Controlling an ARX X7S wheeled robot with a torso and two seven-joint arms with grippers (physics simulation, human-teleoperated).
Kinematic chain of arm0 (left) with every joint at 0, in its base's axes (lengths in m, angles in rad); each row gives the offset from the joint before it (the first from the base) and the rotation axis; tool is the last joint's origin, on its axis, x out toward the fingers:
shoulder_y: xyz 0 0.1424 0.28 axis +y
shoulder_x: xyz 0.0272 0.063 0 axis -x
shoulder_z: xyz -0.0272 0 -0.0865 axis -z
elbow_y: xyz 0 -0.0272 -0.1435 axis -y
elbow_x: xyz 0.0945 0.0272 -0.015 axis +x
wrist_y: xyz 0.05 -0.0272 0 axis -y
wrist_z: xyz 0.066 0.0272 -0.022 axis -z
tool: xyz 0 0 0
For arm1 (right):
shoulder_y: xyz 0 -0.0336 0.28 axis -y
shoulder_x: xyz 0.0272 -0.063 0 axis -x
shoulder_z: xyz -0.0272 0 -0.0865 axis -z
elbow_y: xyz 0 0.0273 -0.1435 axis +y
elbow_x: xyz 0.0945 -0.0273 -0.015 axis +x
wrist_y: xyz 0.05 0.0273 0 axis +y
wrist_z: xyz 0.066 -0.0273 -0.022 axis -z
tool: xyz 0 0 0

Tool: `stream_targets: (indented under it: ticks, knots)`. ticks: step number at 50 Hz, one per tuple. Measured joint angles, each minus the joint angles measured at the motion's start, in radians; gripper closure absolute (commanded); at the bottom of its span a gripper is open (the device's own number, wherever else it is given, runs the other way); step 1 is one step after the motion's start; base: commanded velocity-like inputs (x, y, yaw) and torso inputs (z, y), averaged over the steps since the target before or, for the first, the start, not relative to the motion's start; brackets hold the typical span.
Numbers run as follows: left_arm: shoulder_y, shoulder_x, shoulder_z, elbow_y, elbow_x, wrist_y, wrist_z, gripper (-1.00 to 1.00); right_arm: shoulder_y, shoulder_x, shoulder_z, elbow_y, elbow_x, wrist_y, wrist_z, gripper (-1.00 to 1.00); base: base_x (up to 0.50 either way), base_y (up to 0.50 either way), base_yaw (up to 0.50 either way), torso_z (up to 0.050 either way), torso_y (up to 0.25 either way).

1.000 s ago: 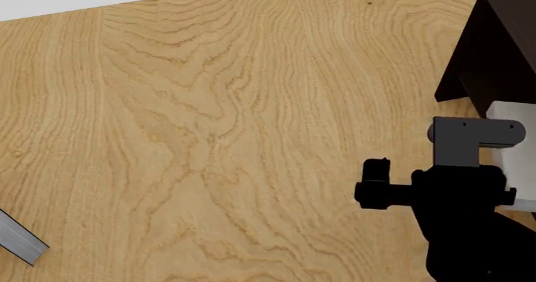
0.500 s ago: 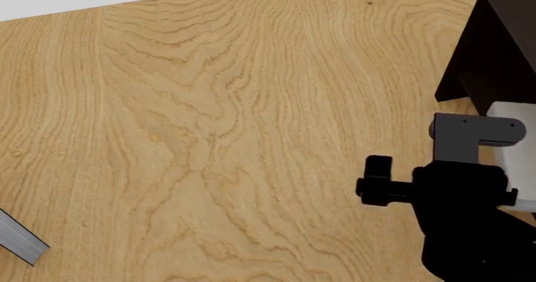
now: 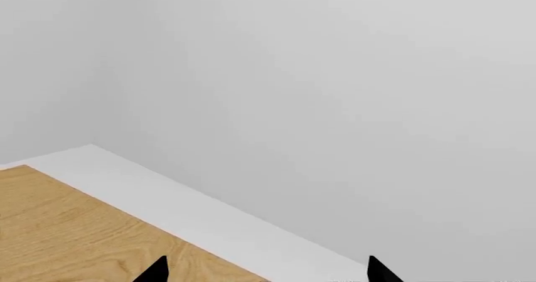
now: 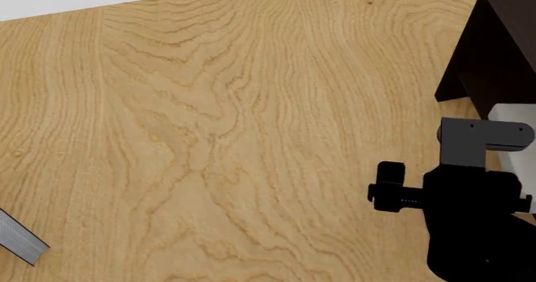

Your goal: Pick up the book on the right and place it on the cabinet shelf.

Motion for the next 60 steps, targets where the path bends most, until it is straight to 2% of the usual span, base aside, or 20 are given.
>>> stream_targets:
  ticks: [17,41,60]
  knots:
    - [0.002,-0.004,0.006,0.002,0.007,0.001,-0.005,-1.0,0.02,0.048,-0.021,0.035,0.011,0.029,-0.016,-1.0,0.0,0.0,0.0,0.0,-0.001]
    - [0.004,-0.011,0.016,0.005,0.016,0.002,-0.013,-1.0,0.09,0.032,-0.092,0.081,-0.07,0.162,-0.085,-1.0,0.01,-0.01,0.0,-0.006,-0.018]
    - [0.005,-0.016,0.022,0.005,0.015,0.006,-0.015,-1.0,0.079,0.06,-0.076,0.022,-0.024,0.113,-0.057,-1.0,0.01,0.0,0.0,-0.002,-0.01]
